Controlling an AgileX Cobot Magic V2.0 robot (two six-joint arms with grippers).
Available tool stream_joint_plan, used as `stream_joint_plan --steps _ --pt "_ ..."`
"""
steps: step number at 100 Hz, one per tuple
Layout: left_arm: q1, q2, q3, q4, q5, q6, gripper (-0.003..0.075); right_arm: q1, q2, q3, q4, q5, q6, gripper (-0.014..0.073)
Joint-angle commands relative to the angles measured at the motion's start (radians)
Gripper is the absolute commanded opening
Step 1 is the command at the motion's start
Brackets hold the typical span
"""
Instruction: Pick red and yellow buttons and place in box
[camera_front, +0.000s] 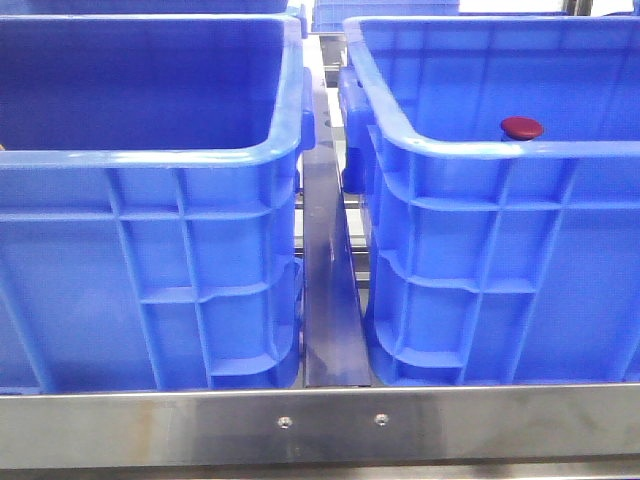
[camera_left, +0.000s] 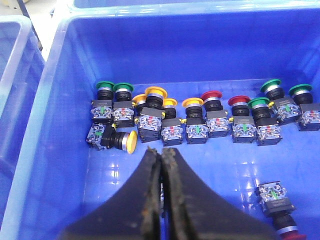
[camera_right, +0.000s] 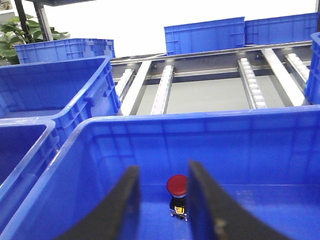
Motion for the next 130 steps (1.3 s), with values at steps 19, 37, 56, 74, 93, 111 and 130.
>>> stream_joint_plan --steps 19,37,56,74,93,111,130 --pt "0.001 0.002 -0.025 0.004 -0.072 -0.011 -0.0018 -0.001 -0.004 -0.026 -0.007 -0.014 -0.018 -0.0088" --pt "0.001 0.002 -0.025 -0.004 -0.076 0.006 0.0031 -0.001 -0.004 -0.026 -0.007 -0.014 -0.018 -0.0088" --pt "0.001 0.026 -0.025 -0.004 -0.095 0.009 0.034 -0.001 -0.004 -0.026 -0.007 -0.012 -0.018 -0.0088" --pt "0.001 0.101 -0.025 0.002 -0.133 0.009 0.0511 -0.001 -0.004 -0.026 -0.007 -0.01 -0.018 -0.0088" --pt "0.001 0.259 -0.077 0.031 -0.161 0.011 0.051 -0.001 -0.004 -0.026 -0.007 -0.009 -0.018 -0.0088" --pt "0.001 0.461 -0.198 0.087 -0.135 0.015 0.051 -0.001 -0.004 -0.026 -0.007 -0.005 -0.018 -0.0088" --pt "0.001 0.659 -0.329 0.141 -0.083 0.017 0.051 -0.001 -0.004 -0.026 -0.007 0.007 -0.018 -0.0088"
